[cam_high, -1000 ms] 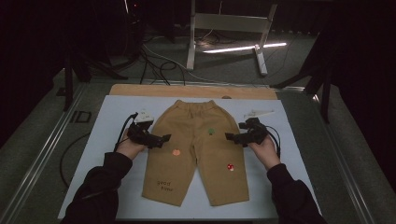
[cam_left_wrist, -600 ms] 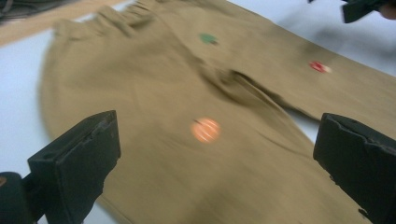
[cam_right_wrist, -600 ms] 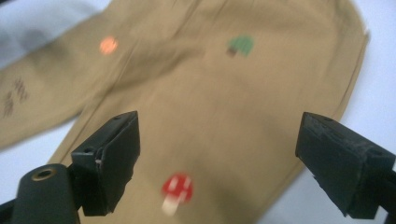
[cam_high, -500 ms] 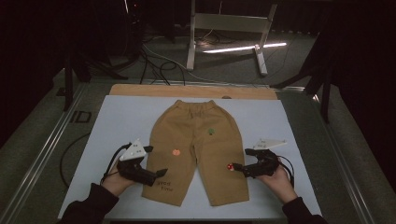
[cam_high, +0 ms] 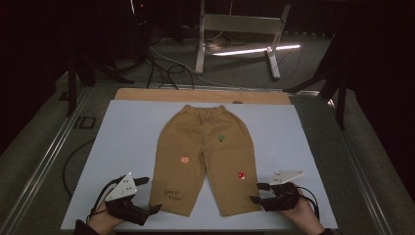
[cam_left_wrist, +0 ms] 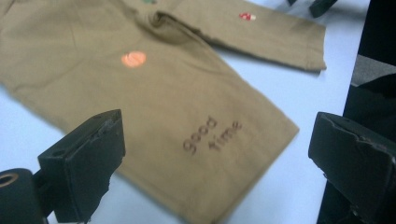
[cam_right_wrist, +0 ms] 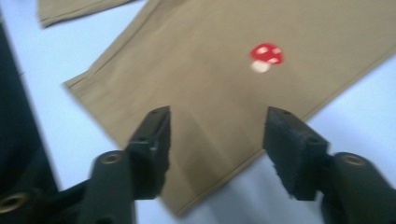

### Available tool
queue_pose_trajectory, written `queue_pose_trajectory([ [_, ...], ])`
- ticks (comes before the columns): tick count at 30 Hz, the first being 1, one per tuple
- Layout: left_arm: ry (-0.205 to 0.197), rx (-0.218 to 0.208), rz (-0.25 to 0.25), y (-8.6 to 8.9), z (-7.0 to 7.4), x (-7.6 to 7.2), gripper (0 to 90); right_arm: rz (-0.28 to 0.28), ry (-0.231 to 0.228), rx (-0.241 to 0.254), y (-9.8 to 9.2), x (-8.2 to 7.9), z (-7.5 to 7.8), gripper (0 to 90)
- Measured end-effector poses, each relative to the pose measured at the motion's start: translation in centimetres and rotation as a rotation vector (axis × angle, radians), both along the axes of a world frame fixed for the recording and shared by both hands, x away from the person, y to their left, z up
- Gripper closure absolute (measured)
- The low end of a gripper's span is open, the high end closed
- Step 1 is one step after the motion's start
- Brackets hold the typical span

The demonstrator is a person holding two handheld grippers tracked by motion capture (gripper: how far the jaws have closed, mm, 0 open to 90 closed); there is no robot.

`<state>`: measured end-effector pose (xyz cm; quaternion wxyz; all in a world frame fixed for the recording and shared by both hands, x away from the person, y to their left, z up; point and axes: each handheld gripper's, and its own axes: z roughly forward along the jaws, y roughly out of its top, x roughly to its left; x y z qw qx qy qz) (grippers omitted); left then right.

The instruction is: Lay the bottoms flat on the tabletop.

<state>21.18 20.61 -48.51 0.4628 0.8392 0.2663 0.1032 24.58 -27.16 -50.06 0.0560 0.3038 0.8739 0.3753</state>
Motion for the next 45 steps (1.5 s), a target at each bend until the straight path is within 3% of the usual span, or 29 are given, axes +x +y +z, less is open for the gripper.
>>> queue_pose_trajectory([
  [3, -0.002, -0.005, 0.022, 0.6, -0.2, -0.2, 5.0, 0.044, -0.006, 0.002, -0.1, -0.9, 0.2, 46.3],
  [4, -0.004, 0.003, 0.037, 0.9, -0.3, -0.3, 5.0, 0.07, 0.013, 0.022, -0.3, -1.3, 0.1, 48.8],
  [9, -0.008, 0.016, 0.064, 1.3, -0.5, -0.2, 5.1, 0.127, 0.039, 0.009, -0.4, -2.1, -0.1, 51.6],
  [10, -0.005, 0.018, 0.066, 1.3, -0.6, -0.2, 5.1, 0.157, 0.038, -0.011, -0.5, -2.2, -0.5, 55.9],
  [13, -0.004, 0.018, 0.067, 1.3, -0.7, 0.0, 5.1, 0.168, 0.043, -0.045, -0.3, -2.3, -0.7, 57.3],
  [14, -0.004, 0.015, 0.07, 1.2, -0.8, 0.0, 5.1, 0.184, 0.007, -0.08, 0.0, -2.6, -0.7, 65.1],
  [16, -0.007, 0.01, 0.074, 1.3, -0.7, 0.1, 5.1, 0.184, -0.012, -0.1, 0.1, -2.6, -0.7, 68.1],
  [18, -0.004, -0.002, 0.084, 1.5, -0.7, 0.2, 5.2, 0.179, -0.051, -0.137, 0.3, -2.6, -0.7, 80.0],
  [24, -0.011, -0.017, 0.094, 1.7, -0.6, 0.2, 5.3, 0.154, -0.055, -0.122, 0.5, -2.1, -0.8, 89.9],
  [31, -0.014, -0.026, 0.109, 2.1, -0.5, 0.3, 5.3, 0.157, -0.018, -0.128, -0.2, -2.4, -0.1, 90.0],
  [35, -0.013, -0.03, 0.109, 2.2, -0.4, 0.3, 5.3, 0.147, -0.05, -0.124, -0.8, -2.5, 0.1, 90.0],
  [36, -0.012, -0.03, 0.108, 2.2, -0.4, 0.2, 5.3, 0.148, -0.075, -0.134, -0.7, -2.6, 0.1, 89.7],
  [37, -0.013, -0.028, 0.108, 2.2, -0.4, 0.2, 5.3, 0.153, -0.083, -0.117, -0.7, -2.6, 0.0, 83.3],
  [38, -0.014, -0.028, 0.106, 2.2, -0.4, 0.2, 5.3, 0.167, -0.075, -0.09, -0.7, -2.5, 0.0, 71.5],
  [39, -0.014, -0.03, 0.111, 2.3, -0.4, 0.3, 5.3, 0.178, -0.089, -0.075, -0.7, -2.5, -0.1, 66.8],
  [45, -0.01, -0.035, 0.114, 2.5, -0.4, 0.3, 5.4, 0.213, -0.075, -0.088, -0.4, -2.7, -0.6, 58.4],
])
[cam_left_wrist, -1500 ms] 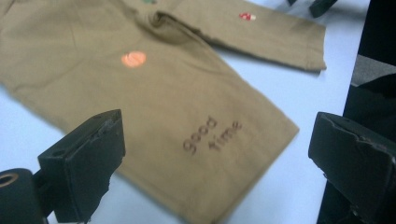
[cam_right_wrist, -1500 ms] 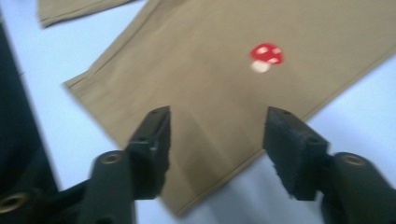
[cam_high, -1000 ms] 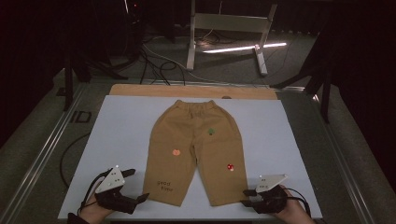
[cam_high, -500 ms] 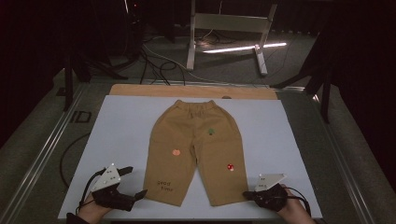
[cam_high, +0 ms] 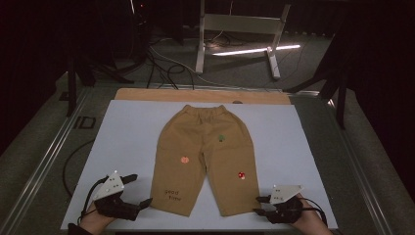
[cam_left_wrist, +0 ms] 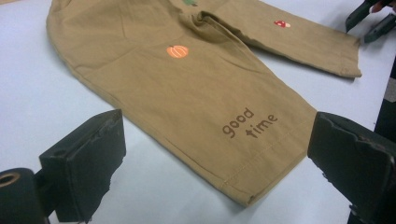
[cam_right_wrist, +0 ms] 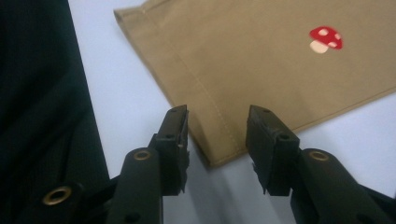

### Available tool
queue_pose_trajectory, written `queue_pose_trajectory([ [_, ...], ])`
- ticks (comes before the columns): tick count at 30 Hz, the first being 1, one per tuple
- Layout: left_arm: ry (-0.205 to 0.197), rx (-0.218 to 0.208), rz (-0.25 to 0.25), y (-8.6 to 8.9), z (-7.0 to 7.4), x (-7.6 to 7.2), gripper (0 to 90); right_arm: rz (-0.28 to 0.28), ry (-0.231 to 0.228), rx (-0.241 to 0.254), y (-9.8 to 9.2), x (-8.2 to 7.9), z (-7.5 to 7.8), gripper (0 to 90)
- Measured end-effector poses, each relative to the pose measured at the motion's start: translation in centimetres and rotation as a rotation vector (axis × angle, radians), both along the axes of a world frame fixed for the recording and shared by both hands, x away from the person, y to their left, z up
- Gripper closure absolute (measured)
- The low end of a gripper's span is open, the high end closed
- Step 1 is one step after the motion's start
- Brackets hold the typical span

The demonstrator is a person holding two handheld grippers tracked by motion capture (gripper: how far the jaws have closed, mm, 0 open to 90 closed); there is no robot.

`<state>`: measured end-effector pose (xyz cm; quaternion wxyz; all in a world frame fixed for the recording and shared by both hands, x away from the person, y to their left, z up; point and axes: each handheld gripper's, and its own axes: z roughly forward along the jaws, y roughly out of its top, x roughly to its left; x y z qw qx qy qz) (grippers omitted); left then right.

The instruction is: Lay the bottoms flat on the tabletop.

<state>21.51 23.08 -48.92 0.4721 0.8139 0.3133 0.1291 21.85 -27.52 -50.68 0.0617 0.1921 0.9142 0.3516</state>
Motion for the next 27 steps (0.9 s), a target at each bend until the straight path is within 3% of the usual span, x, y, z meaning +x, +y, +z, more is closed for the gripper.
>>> queue_pose_trajectory([
  [2, 0.001, 0.0, -0.002, 0.0, 0.0, 0.0, 5.4, 0.03, -0.032, -0.023, 0.2, 0.1, -0.3, 57.4],
  [3, 0.001, 0.0, -0.003, 0.0, 0.0, 0.0, 5.4, 0.051, -0.073, -0.063, 0.4, 0.1, -0.5, 58.0],
  [5, 0.0, -0.001, -0.002, 0.0, 0.0, 0.0, 5.4, 0.045, -0.068, -0.069, 0.6, 0.0, -0.4, 59.5],
  [7, 0.005, 0.001, -0.002, -0.1, -0.1, 0.0, 5.5, 0.045, -0.066, -0.076, 0.9, 0.2, -0.3, 75.5],
  [8, 0.005, 0.0, -0.005, -0.1, -0.1, 0.0, 5.5, 0.045, -0.066, -0.076, 0.9, 0.2, -0.3, 75.5],
  [9, 0.003, 0.0, -0.007, -0.1, -0.1, 0.0, 5.5, 0.015, -0.082, -0.088, 1.1, 0.4, -0.2, 86.8],
  [12, 0.005, -0.002, -0.005, -0.1, -0.1, 0.0, 5.5, 0.009, -0.055, -0.083, 1.1, 0.5, 0.0, 88.5],
  [16, -0.001, -0.002, 0.0, 0.0, 0.0, 0.0, 5.5, 0.024, -0.071, -0.095, 0.6, 0.4, 0.4, 88.8],
  [19, 0.0, 0.001, -0.001, 0.1, 0.0, 0.1, 5.5, 0.001, -0.087, -0.091, -0.2, 0.4, 0.7, 88.8],
  [22, 0.001, 0.001, 0.001, 0.1, 0.0, 0.0, 5.5, -0.014, -0.063, -0.076, -0.7, 0.2, 1.0, 88.8],
  [23, 0.001, 0.005, -0.001, 0.1, -0.1, 0.0, 5.5, -0.001, -0.081, -0.1, -0.8, 0.1, 0.8, 88.8],
  [26, 0.003, 0.003, -0.002, 0.2, -0.1, 0.1, 5.5, 0.01, -0.089, -0.1, -1.0, 0.1, 0.8, 88.7],
  [27, 0.005, 0.004, -0.002, 0.2, -0.1, 0.1, 5.5, -0.002, -0.057, -0.097, -1.1, -0.1, 0.8, 88.6],
])
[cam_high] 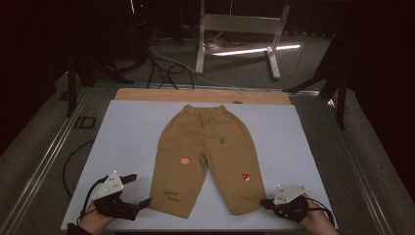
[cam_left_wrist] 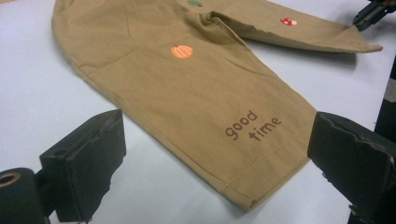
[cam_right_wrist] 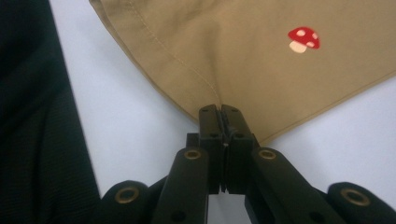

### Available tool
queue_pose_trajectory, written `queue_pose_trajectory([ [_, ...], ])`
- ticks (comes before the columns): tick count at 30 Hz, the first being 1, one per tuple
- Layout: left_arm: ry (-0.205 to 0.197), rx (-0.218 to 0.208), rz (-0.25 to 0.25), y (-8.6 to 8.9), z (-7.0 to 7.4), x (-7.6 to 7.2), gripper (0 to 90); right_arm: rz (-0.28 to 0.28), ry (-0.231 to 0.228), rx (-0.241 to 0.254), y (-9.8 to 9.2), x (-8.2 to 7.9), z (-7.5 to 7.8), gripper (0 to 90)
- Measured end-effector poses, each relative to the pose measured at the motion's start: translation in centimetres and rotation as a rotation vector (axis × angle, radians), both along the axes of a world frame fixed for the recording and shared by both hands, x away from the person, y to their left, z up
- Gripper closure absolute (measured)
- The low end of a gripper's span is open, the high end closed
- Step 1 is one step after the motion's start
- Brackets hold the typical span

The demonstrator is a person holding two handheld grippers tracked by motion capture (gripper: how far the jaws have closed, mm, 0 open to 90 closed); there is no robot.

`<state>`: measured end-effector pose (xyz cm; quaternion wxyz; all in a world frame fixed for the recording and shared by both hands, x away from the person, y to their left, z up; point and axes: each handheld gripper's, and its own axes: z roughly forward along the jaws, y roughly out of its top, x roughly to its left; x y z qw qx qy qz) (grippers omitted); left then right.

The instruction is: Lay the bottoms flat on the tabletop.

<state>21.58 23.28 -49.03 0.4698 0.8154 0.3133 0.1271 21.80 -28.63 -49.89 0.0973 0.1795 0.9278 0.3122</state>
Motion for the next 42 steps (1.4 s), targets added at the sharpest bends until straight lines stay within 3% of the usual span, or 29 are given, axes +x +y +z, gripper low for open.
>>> queue_pose_trajectory([
  [1, 0.003, -0.002, -0.001, 0.0, -0.1, 0.0, 5.5, 0.01, -0.009, -0.005, 0.0, 0.0, -0.2, 88.3],
  [2, 0.005, 0.0, -0.003, 0.0, -0.1, 0.0, 5.5, -0.001, 0.032, -0.012, 0.0, -0.1, -0.2, 88.0],
  [3, 0.005, 0.003, -0.006, 0.0, -0.1, 0.0, 5.5, 0.047, -0.033, -0.037, -0.1, 0.2, -0.7, 87.5],
  [4, 0.005, 0.001, -0.006, 0.0, -0.1, 0.0, 5.5, 0.013, 0.017, -0.008, -0.1, 0.1, -0.5, 87.5],
  [9, 0.005, -0.001, -0.009, 0.0, 0.0, 0.0, 5.4, 0.005, 0.035, -0.004, -0.1, 0.1, -0.4, 85.7],
  [11, 0.006, -0.003, -0.007, 0.0, 0.0, 0.0, 5.3, 0.011, 0.038, 0.019, -0.2, 0.3, -0.4, 78.6],
  [12, 0.006, -0.002, -0.009, 0.0, -0.1, 0.0, 5.3, -0.006, 0.042, 0.065, -0.2, 0.2, -0.1, 64.0],
  [13, 0.007, -0.001, -0.01, 0.1, 0.0, 0.0, 5.3, -0.006, 0.042, 0.065, -0.2, 0.2, -0.1, 64.0],
  [16, 0.008, -0.007, -0.008, 0.1, 0.0, 0.0, 5.1, -0.033, 0.021, 0.141, -0.6, 0.5, 0.5, 50.0],
  [21, 0.005, -0.002, -0.009, 0.1, 0.0, 0.0, 5.1, -0.096, 0.005, 0.24, -0.9, 1.3, 1.0, 37.5],
  [23, 0.006, -0.003, -0.008, 0.1, 0.0, 0.0, 5.0, -0.123, 0.025, 0.285, -0.9, 1.8, 1.0, 31.3],
  [26, 0.002, -0.004, -0.006, 0.1, 0.0, 0.0, 5.0, -0.148, 0.041, 0.315, -0.8, 2.6, 0.9, 13.7],
  [29, 0.004, -0.002, -0.004, 0.2, 0.0, 0.1, 5.0, -0.213, 0.023, 0.345, -1.0, 3.0, 0.7, 10.6],
  [32, 0.005, -0.008, 0.006, 0.3, 0.1, 0.1, 4.5, -0.234, 0.038, 0.392, -1.2, 3.4, 0.2, 8.7],
  [34, 0.002, -0.004, 0.01, 0.4, 0.1, 0.1, 4.4, -0.241, 0.039, 0.398, -1.3, 3.5, 0.1, 8.5],
  [36, -0.002, -0.002, 0.017, 0.4, 0.1, 0.1, 3.4, -0.266, 0.031, 0.396, -1.4, 3.7, -0.2, 8.3],
  [37, -0.002, -0.007, 0.023, 0.5, 0.2, 0.1, 2.7, -0.309, 0.04, 0.412, -1.7, 3.9, -0.3, 8.3],
  [38, -0.002, -0.007, 0.023, 0.5, 0.2, 0.1, 2.6, -0.309, 0.04, 0.412, -1.7, 3.9, -0.3, 8.3],
  [39, 0.005, -0.009, 0.035, 0.6, 0.2, 0.2, 2.0, -0.33, 0.048, 0.44, -1.8, 4.0, -0.5, 8.3],
  [42, 0.007, -0.013, 0.068, 0.8, 0.1, 0.2, 0.9, -0.322, 0.032, 0.423, -1.7, 3.9, -0.6, 8.3],
])
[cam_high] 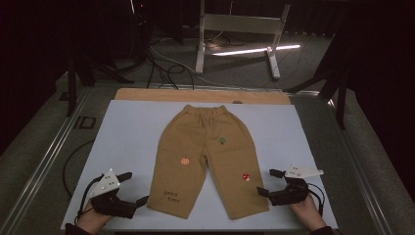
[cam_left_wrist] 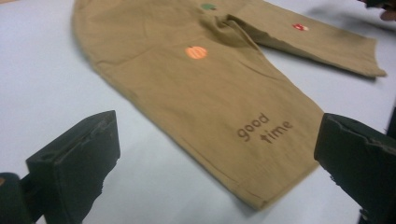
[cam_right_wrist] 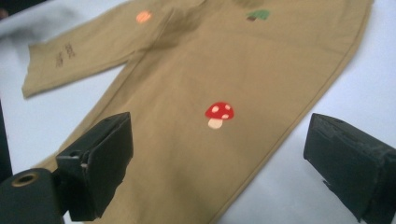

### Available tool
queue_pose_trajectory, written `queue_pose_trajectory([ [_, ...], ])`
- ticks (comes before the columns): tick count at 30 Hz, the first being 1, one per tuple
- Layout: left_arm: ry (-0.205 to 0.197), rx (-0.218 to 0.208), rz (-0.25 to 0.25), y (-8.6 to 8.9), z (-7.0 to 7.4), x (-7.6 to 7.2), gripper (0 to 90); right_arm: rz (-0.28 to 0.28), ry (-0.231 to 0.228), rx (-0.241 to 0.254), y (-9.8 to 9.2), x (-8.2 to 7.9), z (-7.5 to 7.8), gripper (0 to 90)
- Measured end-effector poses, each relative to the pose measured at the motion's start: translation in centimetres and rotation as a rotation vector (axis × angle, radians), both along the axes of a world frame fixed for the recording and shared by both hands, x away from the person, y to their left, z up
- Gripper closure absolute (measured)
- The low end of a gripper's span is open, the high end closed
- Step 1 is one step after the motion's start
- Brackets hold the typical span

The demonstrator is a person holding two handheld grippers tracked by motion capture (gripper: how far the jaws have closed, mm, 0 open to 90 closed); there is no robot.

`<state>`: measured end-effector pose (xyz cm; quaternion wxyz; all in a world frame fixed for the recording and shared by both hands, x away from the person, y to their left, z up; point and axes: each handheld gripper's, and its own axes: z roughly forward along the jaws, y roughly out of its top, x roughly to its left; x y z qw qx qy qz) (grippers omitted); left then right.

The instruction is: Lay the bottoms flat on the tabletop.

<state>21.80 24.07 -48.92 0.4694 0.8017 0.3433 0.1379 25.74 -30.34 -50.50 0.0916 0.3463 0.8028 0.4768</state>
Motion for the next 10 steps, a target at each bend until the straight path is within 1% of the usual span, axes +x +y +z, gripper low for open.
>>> queue_pose_trajectory([
  [1, -0.006, 0.003, 0.027, 0.18, -0.09, 0.07, 0.7, -0.001, -0.023, -0.009, 0.07, -0.26, -0.06, 8.3],
  [2, -0.005, 0.003, 0.039, 0.29, -0.14, 0.09, 0.7, -0.001, -0.023, -0.009, 0.07, -0.26, -0.06, 8.3],
  [3, -0.004, 0.002, 0.049, 0.45, -0.21, 0.13, 0.7, 0.0, -0.039, -0.014, 0.09, -0.47, -0.02, 8.3],
  [4, -0.002, 0.002, 0.054, 0.53, -0.23, 0.13, 0.7, 0.0, -0.039, -0.014, 0.09, -0.47, -0.02, 8.3],
  [5, -0.005, -0.001, 0.063, 0.65, -0.21, 0.12, 0.7, -0.004, -0.058, -0.025, 0.0, -0.6, 0.0, 8.3],
  [6, -0.005, -0.001, 0.063, 0.65, -0.21, 0.12, 0.7, -0.004, -0.058, -0.025, 0.0, -0.6, 0.0, 8.3],
  [7, -0.005, 0.002, 0.064, 0.69, -0.16, 0.12, 0.6, -0.004, -0.049, -0.02, 0.02, -0.63, -0.05, 8.3],
  [9, -0.009, 0.005, 0.061, 0.73, -0.11, 0.12, 0.7, -0.004, -0.05, -0.022, 0.06, -0.64, -0.08, 8.3],
  [10, -0.009, 0.003, 0.06, 0.73, -0.09, 0.09, 0.7, 0.002, -0.055, -0.032, 0.1, -0.63, -0.11, 8.3],
])
